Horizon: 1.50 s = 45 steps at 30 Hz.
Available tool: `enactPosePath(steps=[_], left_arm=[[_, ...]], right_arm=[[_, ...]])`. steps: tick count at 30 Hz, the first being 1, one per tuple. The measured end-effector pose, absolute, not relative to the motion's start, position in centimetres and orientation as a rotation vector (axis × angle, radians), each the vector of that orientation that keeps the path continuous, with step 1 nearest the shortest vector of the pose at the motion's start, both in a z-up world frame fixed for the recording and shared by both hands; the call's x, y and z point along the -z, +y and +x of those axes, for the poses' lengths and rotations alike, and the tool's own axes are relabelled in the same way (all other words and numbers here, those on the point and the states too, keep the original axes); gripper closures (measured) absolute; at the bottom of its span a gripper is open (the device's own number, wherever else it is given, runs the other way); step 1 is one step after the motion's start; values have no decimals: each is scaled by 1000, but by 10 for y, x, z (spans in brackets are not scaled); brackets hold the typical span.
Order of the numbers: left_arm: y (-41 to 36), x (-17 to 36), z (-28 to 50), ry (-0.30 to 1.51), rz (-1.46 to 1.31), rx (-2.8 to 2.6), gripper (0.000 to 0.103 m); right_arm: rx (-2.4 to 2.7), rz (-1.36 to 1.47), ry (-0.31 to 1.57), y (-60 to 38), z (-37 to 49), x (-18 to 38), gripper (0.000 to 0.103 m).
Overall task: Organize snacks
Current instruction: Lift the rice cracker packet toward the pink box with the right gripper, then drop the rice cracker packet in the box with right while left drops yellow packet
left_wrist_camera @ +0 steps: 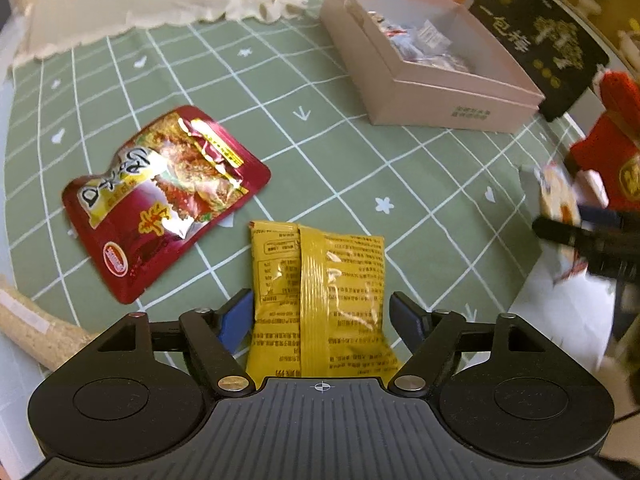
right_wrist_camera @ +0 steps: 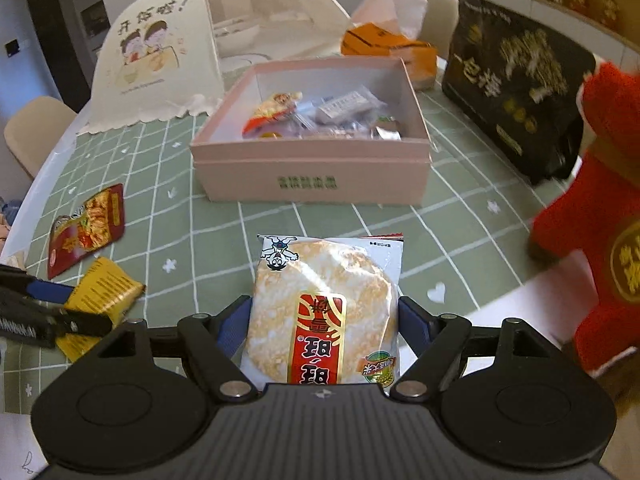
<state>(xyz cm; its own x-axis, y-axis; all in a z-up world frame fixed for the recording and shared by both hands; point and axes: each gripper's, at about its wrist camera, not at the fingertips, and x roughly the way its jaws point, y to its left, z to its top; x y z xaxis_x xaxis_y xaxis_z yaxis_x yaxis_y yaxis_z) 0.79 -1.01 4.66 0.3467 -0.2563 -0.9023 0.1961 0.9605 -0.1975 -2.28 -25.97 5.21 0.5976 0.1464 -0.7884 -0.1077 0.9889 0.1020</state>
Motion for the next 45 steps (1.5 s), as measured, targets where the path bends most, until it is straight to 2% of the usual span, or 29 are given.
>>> enactPosePath(steps=[3, 11, 17, 20, 24, 27, 30, 38, 43, 45], left_arm=[[-13, -46, 13, 1183, -63, 280, 21], [-35, -53, -2, 1089, 52, 322, 34], [-48, -118, 11, 888, -28, 417, 34], [-56, -153, 45, 789, -58, 434, 34], [-75, -171, 104, 696, -96, 447, 33], [-86, -159, 161, 729, -229, 514, 32], [-87, -144, 181, 756, -283, 484, 37], [-39, -122, 116, 747, -438, 459, 37], [-28, -85, 75, 862, -518, 449, 37], [-21, -76, 59, 908, -484, 421, 37]], right_arm=[[-155, 42, 925, -256, -27, -47, 25], [-154, 15, 900, -256, -34, -51, 25], [-113, 83, 893, -277, -32, -57, 25], [-109, 97, 880, -281, -31, -64, 25], [-103, 84, 863, -280, -27, -73, 25], [-109, 68, 854, -276, -23, -81, 25], [-105, 47, 840, -274, -19, -88, 25], [-150, 84, 792, -285, 8, -105, 25], [-179, 86, 654, -275, 91, -149, 24], [-192, 125, 684, -276, 132, -151, 24]])
